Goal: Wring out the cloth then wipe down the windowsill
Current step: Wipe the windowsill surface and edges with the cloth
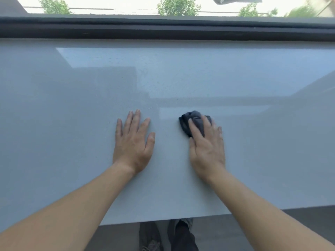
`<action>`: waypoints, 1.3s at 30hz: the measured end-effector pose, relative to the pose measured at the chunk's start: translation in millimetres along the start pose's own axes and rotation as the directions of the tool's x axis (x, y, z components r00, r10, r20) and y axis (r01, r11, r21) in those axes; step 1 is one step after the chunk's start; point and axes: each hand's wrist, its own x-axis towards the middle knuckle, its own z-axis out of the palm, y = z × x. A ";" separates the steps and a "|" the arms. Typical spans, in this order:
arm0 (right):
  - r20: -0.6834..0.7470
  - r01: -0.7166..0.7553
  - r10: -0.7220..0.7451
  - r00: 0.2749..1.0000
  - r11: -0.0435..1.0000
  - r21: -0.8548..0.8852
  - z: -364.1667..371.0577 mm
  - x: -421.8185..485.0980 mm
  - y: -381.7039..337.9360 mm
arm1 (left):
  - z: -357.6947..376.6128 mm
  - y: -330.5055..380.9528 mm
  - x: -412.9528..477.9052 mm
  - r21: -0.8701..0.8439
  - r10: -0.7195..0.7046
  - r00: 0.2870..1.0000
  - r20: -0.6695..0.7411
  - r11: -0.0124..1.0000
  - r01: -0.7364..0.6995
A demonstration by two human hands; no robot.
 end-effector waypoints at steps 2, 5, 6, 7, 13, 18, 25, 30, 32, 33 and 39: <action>0.080 0.211 -0.208 0.975 0.977 -0.019 4.9 -42.5 -10.7 | -0.6 -0.5 -0.8 -0.054 0.002 1.000 -0.027 0.999 -0.004; 0.165 0.338 -0.326 0.931 0.940 -0.051 -3.4 -48.0 6.5 | -2.1 -0.9 -9.0 -0.112 0.030 0.996 -0.081 0.993 -0.039; 0.156 0.300 -0.286 0.946 0.951 -0.074 -6.3 -39.1 15.0 | -2.8 -0.4 -15.8 -0.110 0.043 0.995 -0.087 0.993 -0.052; 0.122 0.210 -0.199 0.972 0.974 -0.084 -8.9 -27.5 22.4 | -3.2 1.0 -24.5 -0.106 0.051 0.995 -0.082 0.993 -0.060; -0.016 -0.060 0.060 0.998 0.998 0.018 -3.4 -43.4 -0.6 | 1.7 3.2 -68.6 -0.125 0.056 0.998 0.013 0.991 -0.054; 0.231 0.439 -0.422 0.876 0.898 -0.023 -7.5 -118.0 -2.8 | 2.0 3.4 -68.1 -0.105 0.059 0.998 0.007 0.993 -0.058; 0.024 -0.055 0.055 0.998 0.998 0.010 -10.2 -92.2 10.8 | 4.2 8.1 -71.3 -0.025 0.053 0.998 0.027 0.998 -0.053; 0.158 0.383 -0.379 0.912 0.924 0.002 -0.7 -159.0 -13.9 | 5.5 11.4 -71.9 -0.019 0.080 0.997 0.006 0.997 -0.080; 0.202 0.457 -0.444 0.873 0.889 -0.023 -10.5 -151.0 6.4 | 6.6 16.0 -75.4 -0.044 0.145 0.989 0.000 0.988 -0.145; 0.196 0.436 -0.422 0.885 0.899 -0.038 -14.5 -144.6 19.2 | 7.1 19.2 -77.2 -0.064 0.169 0.986 -0.002 0.984 -0.169; -0.039 -0.117 0.116 0.992 0.993 -0.007 -29.8 -118.6 64.9 | 15.3 51.9 -67.6 -0.165 0.145 0.989 -0.015 0.976 -0.145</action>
